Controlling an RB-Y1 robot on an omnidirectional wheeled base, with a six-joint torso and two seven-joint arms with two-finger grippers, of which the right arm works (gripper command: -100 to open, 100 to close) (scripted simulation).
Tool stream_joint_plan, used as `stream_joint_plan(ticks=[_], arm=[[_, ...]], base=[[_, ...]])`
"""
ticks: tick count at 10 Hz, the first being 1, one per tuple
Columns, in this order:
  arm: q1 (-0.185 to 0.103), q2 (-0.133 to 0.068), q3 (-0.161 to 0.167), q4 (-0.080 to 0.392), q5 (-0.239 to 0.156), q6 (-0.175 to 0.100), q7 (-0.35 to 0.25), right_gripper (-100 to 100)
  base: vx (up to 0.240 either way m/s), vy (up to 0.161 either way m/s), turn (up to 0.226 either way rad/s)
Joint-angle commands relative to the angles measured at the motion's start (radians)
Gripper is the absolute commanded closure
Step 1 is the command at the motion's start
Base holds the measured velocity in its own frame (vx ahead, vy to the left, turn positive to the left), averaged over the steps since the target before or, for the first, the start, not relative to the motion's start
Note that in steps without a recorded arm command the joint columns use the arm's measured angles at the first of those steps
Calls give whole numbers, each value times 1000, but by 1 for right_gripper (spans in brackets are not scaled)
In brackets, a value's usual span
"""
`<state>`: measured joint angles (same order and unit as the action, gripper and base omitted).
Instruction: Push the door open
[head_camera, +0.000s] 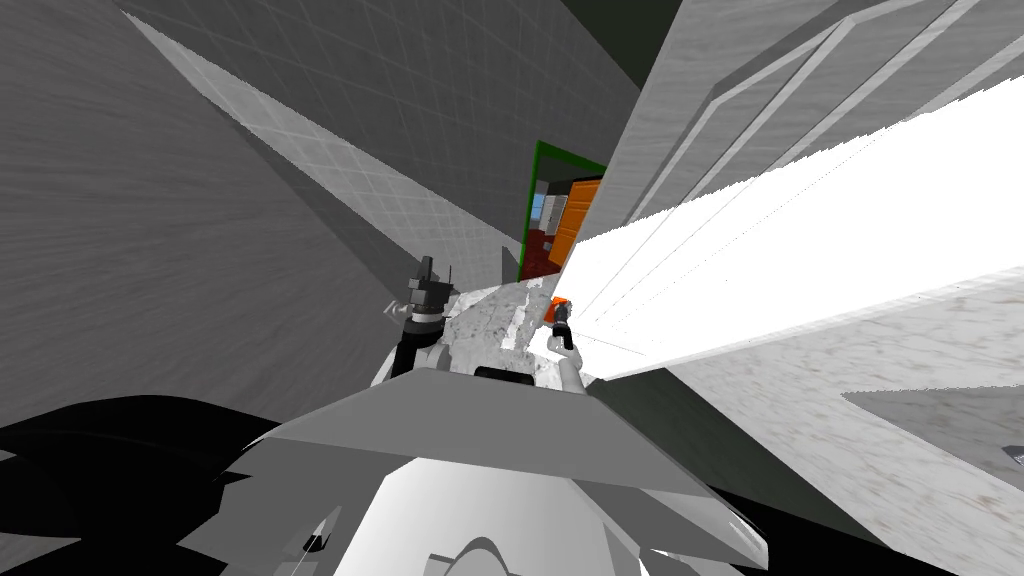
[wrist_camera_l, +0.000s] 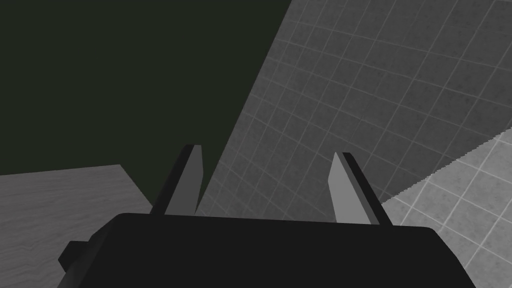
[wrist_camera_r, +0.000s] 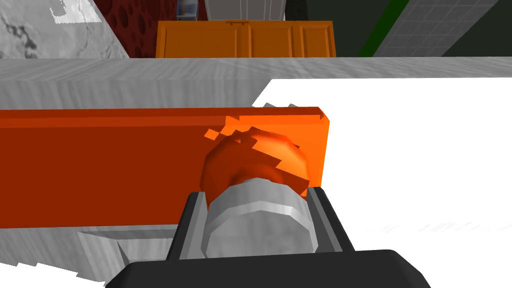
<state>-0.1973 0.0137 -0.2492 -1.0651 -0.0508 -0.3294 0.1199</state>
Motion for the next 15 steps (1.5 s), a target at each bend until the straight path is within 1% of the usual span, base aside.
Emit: stream_joint_plan(ticks=[1, 2, 3, 5, 7, 8, 9, 10, 11, 14, 15], arm=[[0, 0, 0, 0, 0, 0, 0, 100], [2, -21, -22, -7, -5, 2, 6, 100], [3, -24, -26, -9, -6, 2, 7, 100], [6, -36, -46, -14, -10, 3, 11, 100], [9, -42, -69, -20, -15, 5, 17, 100], [11, -41, -87, -25, -19, 6, 21, 100], [11, -41, -87, -25, -19, 6, 21, 100], [15, -34, -110, -31, -24, 8, 26, 100], [15, -31, -115, -32, -25, 8, 27, 100], [20, 2, -151, -42, -32, 11, 35, 100], [24, -7, -143, -38, -31, 13, 33, 100]], base=[[86, 28, -25], [114, 49, -27], [160, 57, -31], [175, 56, -42], [202, 79, -53], [240, 53, -66], [176, 34, -43], [163, 78, -58], [198, 76, -66], [190, 62, -73], [75, 26, -31]])
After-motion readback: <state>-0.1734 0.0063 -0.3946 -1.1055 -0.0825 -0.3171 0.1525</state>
